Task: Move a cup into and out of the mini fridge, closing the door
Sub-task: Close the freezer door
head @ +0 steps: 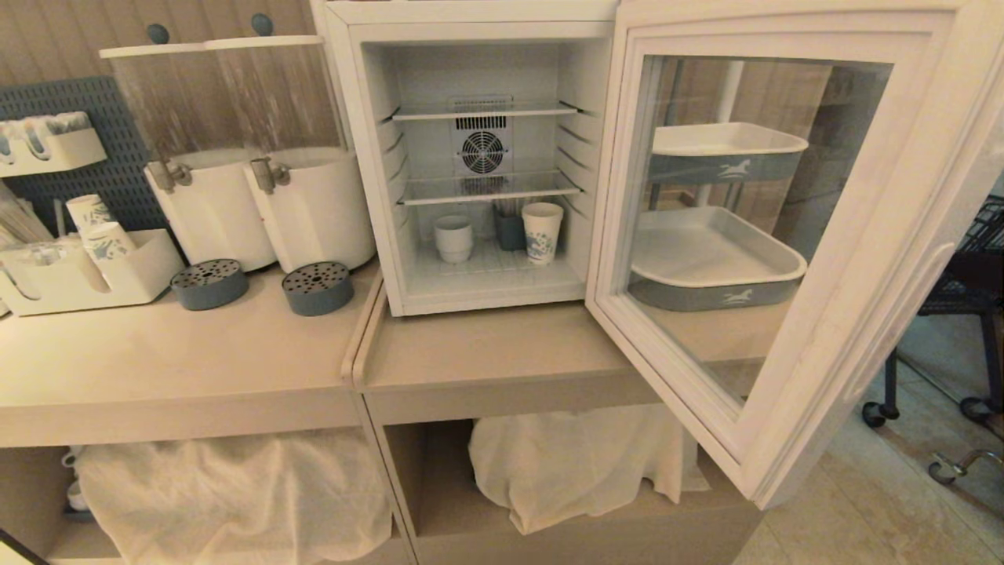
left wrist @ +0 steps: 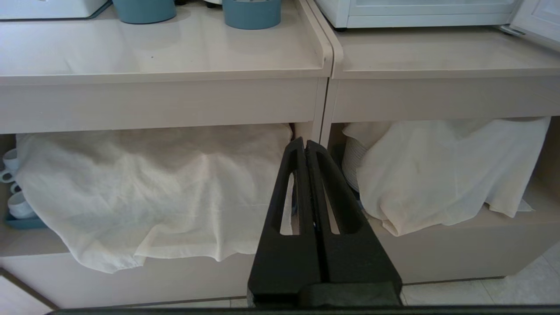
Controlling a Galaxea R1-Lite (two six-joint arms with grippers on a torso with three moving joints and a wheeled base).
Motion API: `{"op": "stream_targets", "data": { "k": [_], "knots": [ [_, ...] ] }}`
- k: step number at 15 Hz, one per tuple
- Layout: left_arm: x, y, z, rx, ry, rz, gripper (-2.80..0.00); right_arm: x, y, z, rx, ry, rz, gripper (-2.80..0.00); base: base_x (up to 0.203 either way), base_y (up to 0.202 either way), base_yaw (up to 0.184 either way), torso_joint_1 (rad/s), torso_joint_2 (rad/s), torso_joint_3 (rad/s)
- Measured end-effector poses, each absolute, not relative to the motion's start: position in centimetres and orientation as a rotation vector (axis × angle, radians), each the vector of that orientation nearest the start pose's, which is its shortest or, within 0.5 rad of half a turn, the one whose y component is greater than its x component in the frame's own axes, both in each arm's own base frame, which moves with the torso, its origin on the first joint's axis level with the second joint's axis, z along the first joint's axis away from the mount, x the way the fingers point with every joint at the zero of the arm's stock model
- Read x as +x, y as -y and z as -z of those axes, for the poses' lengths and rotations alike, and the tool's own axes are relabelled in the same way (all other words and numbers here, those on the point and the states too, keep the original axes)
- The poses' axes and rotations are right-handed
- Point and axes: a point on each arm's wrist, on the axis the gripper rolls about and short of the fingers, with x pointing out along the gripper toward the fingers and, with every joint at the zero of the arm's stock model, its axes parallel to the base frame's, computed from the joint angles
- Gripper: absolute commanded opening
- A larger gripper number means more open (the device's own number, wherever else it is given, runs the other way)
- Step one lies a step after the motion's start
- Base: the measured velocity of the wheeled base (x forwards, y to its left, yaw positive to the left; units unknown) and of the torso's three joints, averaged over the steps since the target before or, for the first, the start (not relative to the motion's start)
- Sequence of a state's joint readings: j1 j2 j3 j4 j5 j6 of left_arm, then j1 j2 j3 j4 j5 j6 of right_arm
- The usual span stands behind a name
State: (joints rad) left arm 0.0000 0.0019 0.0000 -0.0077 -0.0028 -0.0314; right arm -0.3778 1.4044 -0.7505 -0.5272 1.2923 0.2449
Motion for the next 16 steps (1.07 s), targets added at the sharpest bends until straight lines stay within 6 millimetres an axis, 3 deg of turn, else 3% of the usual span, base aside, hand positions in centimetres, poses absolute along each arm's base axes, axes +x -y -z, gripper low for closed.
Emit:
{"op": "stream_targets", "data": {
  "k": [9, 12, 16],
  "knots": [
    [-2.3, 0.0, -7.6, -0.033, 0.007, 0.003, -2.80, 22.9, 0.1, -24.4, 0.439, -0.318, -1.079, -2.80, 0.000, 0.000, 0.000, 0.000, 0.00, 0.000],
    [-2.3, 0.0, -7.6, -0.034, 0.007, 0.004, -2.80, 23.0, -4.9, -25.4, 0.447, -0.322, -1.040, -2.80, 0.000, 0.000, 0.000, 0.000, 0.00, 0.000],
    [-2.3, 0.0, -7.6, -0.034, 0.007, 0.002, -2.80, 23.7, -11.0, -28.2, 0.444, -0.282, -0.839, -2.80, 0.000, 0.000, 0.000, 0.000, 0.00, 0.000]
  ]
}}
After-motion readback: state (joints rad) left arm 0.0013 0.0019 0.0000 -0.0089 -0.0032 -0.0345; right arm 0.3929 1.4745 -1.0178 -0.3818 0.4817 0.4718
